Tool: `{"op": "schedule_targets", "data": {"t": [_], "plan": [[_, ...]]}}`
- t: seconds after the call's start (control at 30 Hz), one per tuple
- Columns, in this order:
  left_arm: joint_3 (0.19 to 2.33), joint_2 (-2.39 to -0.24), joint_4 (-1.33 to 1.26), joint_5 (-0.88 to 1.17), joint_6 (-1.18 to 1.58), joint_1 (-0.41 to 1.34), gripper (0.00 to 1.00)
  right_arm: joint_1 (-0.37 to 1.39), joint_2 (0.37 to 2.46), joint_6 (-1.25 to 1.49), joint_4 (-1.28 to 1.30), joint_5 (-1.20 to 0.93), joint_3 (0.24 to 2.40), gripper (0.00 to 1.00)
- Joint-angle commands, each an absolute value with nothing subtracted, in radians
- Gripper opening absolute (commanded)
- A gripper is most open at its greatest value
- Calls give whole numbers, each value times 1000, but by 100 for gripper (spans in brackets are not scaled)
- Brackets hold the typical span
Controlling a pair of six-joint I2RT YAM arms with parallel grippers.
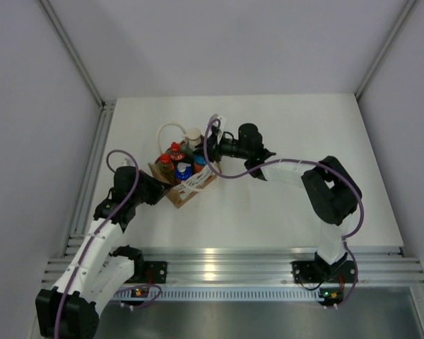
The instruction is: Take the personal care products out of the canvas bag
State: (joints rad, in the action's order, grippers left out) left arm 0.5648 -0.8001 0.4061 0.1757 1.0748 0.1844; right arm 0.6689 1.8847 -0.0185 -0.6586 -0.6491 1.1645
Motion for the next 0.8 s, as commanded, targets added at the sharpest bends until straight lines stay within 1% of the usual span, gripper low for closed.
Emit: {"op": "schedule_targets", "data": {"t": [0.0, 0.3, 0.77], "plan": [[557, -796, 460, 114, 1054, 179, 0, 663, 1855, 58, -857, -624, 1192, 0], [558, -793, 460, 109, 1058, 179, 0, 666, 1803, 32, -816, -589, 1223, 0], [555, -790, 460, 106, 1066, 179, 0, 687, 1663, -48, -605, -528, 1315, 0]]}}
